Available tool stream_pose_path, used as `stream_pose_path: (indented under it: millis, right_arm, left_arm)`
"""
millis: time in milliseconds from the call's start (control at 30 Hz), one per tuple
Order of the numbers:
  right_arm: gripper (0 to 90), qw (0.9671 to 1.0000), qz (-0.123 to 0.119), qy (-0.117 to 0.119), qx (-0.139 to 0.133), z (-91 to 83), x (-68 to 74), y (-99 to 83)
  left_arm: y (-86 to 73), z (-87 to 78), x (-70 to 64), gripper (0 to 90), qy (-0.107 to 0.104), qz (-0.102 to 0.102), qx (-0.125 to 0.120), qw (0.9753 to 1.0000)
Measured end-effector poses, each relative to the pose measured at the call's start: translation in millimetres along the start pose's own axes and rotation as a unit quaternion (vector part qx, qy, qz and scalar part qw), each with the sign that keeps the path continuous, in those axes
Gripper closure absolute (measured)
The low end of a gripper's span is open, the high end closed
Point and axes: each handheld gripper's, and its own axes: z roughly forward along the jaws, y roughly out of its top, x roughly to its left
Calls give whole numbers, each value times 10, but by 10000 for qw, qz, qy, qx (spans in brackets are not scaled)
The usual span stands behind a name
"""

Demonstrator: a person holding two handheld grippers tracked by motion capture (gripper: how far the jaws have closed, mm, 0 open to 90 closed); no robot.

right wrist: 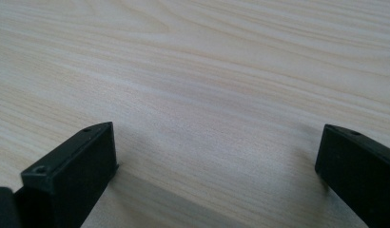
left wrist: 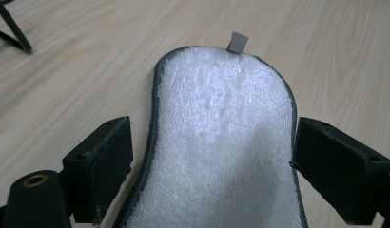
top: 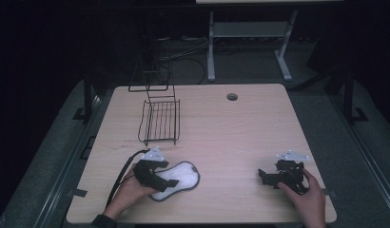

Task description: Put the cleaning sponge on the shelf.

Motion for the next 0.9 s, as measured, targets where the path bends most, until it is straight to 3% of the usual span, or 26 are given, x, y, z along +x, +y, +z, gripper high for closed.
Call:
stream_pose_path:
  millis: [900]
  right_arm:
    - [0,10000,-1,-1,1,0,0,0]
  left_arm:
    - [-17,110,-33,128,244,286,482,9981]
